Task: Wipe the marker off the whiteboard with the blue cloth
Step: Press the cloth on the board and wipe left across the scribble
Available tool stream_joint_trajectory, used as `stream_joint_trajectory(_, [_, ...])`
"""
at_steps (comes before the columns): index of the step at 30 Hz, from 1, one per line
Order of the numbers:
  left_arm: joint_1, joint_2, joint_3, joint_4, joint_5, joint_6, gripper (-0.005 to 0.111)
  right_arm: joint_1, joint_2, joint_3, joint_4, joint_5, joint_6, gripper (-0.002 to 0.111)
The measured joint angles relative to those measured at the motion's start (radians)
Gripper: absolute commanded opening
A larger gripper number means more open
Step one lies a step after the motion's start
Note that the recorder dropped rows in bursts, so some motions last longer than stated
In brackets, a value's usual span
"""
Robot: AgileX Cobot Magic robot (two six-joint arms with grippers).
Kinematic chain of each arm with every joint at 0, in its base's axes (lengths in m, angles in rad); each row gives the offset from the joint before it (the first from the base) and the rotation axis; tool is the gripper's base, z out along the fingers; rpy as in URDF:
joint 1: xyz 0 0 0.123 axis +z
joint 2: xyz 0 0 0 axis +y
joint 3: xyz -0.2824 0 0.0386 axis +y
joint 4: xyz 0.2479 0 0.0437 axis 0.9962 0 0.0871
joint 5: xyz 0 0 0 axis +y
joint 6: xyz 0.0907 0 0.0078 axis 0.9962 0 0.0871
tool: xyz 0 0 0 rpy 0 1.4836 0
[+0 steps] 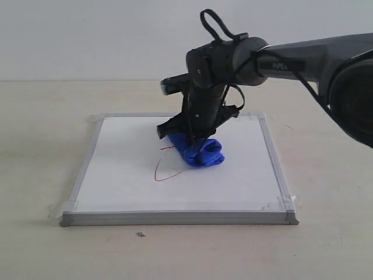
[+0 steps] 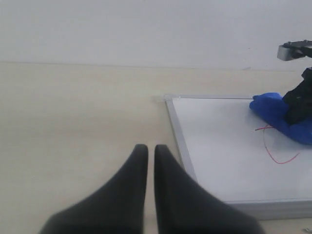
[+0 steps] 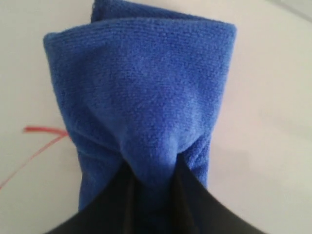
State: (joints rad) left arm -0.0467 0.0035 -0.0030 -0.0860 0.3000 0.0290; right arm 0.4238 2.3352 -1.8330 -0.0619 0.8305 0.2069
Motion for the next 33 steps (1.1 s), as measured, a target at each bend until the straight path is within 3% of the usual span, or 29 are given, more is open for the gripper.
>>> stream_joint_trajectory(6, [0.000, 0.000, 0.000, 0.000, 0.000, 0.000, 0.005, -0.042, 0.006, 0.000, 0.062, -0.051, 0.027, 0.000])
stream_joint_trajectory(13, [0.000, 0.000, 0.000, 0.000, 0.000, 0.000, 0.005, 0.031, 0.017, 0.002, 0.314, -0.122, -0.393, 0.000])
stream_joint_trajectory(17, [0.000, 0.000, 0.000, 0.000, 0.000, 0.000, 0.005, 0.080, 0.018, 0.002, 0.356, -0.130, -0.497, 0.000])
stream_joint_trajectory(20, [0.000, 0.000, 0.000, 0.000, 0.000, 0.000, 0.005, 0.077, 0.018, 0.002, 0.293, -0.136, -0.407, 0.000])
stream_joint_trajectory(27, [0.000, 0.000, 0.000, 0.000, 0.000, 0.000, 0.005, 0.016, 0.018, 0.002, -0.001, -0.141, 0.035, 0.000])
stream_joint_trajectory(33, [0.000, 0.000, 0.000, 0.000, 0.000, 0.000, 0.005, -0.043, 0.018, 0.002, 0.043, -0.139, 0.058, 0.000])
